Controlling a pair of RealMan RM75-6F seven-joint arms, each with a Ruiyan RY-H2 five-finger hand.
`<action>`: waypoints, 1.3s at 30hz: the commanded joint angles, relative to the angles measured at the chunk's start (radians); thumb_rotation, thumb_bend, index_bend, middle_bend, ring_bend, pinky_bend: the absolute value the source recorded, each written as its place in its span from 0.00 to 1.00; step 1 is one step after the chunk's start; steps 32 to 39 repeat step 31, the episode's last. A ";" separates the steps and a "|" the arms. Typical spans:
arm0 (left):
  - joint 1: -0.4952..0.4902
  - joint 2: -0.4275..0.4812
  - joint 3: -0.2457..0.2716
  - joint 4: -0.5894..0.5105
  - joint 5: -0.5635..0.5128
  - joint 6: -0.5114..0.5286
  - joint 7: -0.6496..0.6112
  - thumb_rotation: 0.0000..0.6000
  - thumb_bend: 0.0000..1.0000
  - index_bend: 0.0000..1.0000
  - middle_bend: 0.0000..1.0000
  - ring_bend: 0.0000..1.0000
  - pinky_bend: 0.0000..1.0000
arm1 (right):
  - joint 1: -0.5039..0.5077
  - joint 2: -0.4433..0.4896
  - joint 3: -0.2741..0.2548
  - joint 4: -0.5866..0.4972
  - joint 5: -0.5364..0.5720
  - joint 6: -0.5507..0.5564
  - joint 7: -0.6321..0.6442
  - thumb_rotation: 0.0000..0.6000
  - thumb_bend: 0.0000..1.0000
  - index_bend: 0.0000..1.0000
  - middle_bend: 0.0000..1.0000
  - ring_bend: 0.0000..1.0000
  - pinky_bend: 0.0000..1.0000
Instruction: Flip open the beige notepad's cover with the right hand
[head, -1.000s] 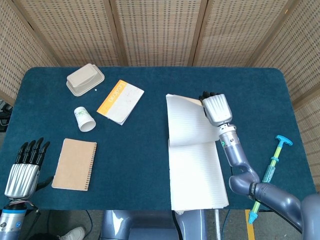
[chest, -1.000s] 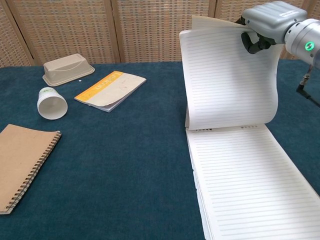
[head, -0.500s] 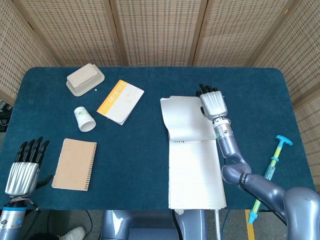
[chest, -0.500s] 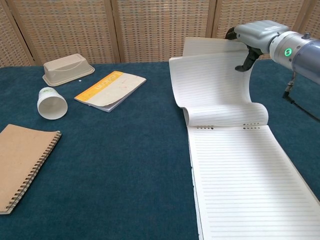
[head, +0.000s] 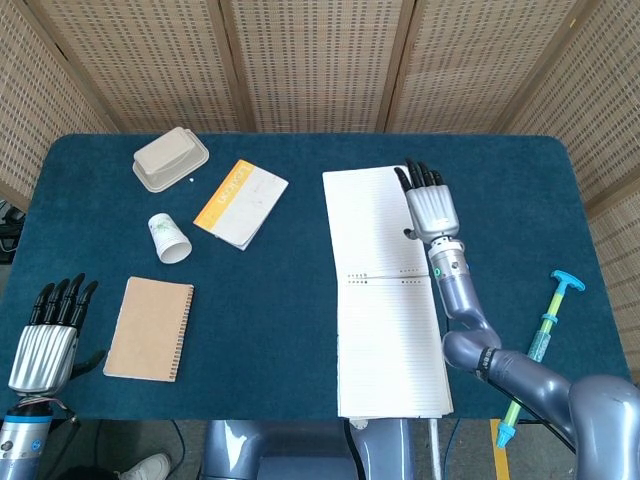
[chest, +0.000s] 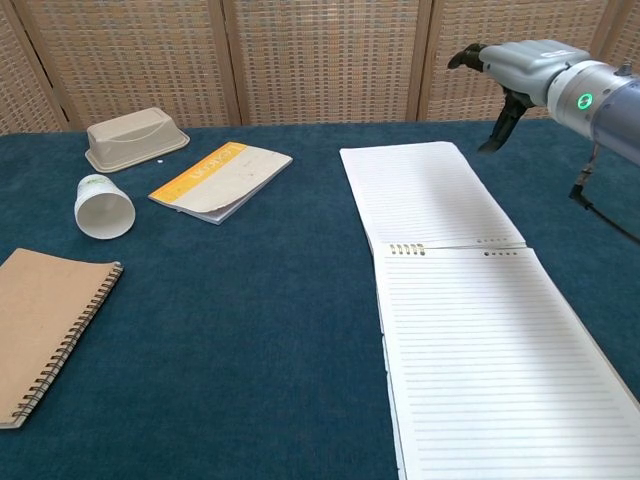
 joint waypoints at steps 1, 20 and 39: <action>0.001 0.002 0.001 -0.001 0.001 0.002 -0.004 1.00 0.15 0.00 0.00 0.00 0.04 | -0.042 0.049 -0.011 -0.089 -0.010 0.048 0.024 1.00 0.25 0.09 0.00 0.00 0.15; 0.003 0.014 0.031 -0.013 0.009 -0.019 -0.033 1.00 0.15 0.00 0.00 0.00 0.01 | -0.534 0.287 -0.403 -0.546 -0.430 0.587 0.156 1.00 0.25 0.00 0.00 0.00 0.00; 0.013 0.025 0.039 -0.025 0.034 0.006 -0.045 1.00 0.15 0.00 0.00 0.00 0.01 | -0.631 0.269 -0.464 -0.509 -0.535 0.675 0.224 1.00 0.25 0.00 0.00 0.00 0.00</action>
